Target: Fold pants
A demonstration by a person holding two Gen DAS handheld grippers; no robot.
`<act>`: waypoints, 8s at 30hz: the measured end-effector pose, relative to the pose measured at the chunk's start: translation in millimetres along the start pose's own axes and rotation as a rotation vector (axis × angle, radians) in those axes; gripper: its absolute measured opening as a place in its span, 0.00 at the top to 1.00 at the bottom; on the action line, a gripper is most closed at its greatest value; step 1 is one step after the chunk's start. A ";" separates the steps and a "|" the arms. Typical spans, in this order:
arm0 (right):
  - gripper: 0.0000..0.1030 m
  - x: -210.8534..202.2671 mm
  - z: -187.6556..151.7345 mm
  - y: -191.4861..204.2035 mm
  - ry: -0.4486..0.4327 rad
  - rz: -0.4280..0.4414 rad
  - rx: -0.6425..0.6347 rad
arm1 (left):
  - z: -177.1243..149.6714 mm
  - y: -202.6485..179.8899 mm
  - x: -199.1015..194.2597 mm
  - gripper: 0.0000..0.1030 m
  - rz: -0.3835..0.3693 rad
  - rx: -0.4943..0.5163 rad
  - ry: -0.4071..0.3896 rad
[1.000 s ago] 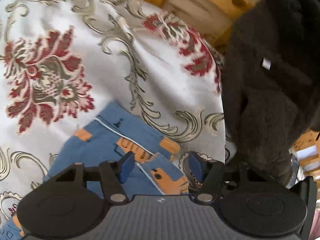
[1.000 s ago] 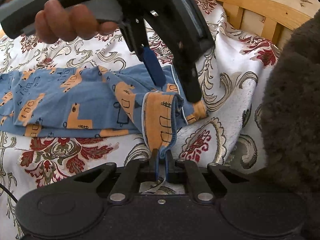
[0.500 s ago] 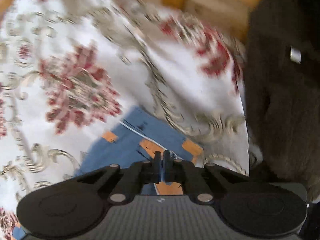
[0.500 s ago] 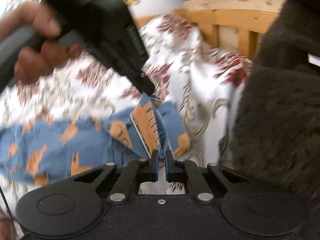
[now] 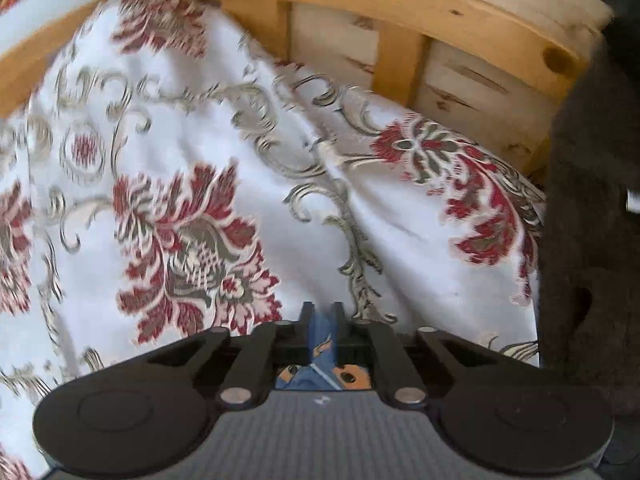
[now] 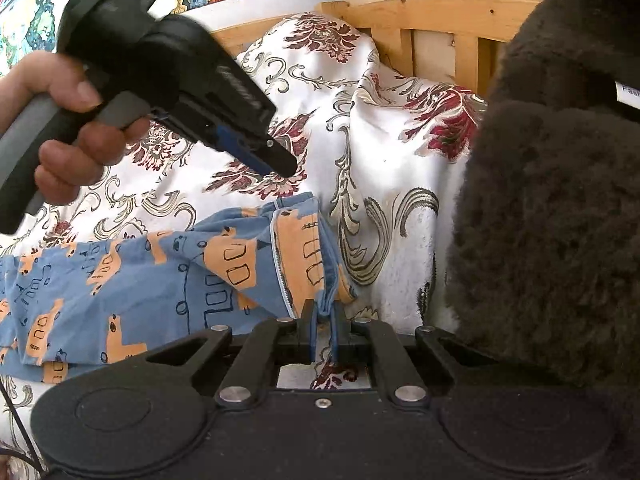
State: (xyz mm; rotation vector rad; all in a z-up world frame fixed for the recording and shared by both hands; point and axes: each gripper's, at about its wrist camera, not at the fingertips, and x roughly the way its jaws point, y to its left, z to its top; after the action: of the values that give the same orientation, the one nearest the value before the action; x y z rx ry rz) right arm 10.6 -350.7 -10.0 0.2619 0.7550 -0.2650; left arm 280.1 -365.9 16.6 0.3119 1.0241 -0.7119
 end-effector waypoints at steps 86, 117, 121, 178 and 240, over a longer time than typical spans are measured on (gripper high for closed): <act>0.33 11.4 -9.3 64.8 -0.079 0.050 -0.211 | -338.9 161.1 -165.8 0.16 0.101 -0.155 -0.058; 0.99 4.5 -79.6 273.9 -0.162 0.400 -1.055 | -370.2 163.7 -179.6 0.97 0.445 0.495 0.068; 1.00 -4.2 -76.5 273.5 -0.152 0.444 -1.044 | -368.5 167.0 -187.2 0.98 0.424 0.502 0.067; 0.42 18.7 -68.0 418.9 -0.030 0.710 -0.840 | -370.1 339.7 -263.5 0.55 0.256 -0.575 -0.046; 0.15 9.3 -4.7 98.7 0.048 0.099 -0.112 | -362.1 241.1 -208.5 0.14 0.863 -0.138 0.263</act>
State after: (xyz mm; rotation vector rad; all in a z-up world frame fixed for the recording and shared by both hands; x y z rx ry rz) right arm 46.5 -258.2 -6.2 0.1996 0.7988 -0.1229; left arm 132.4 92.8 -5.8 0.6812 1.0524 0.1842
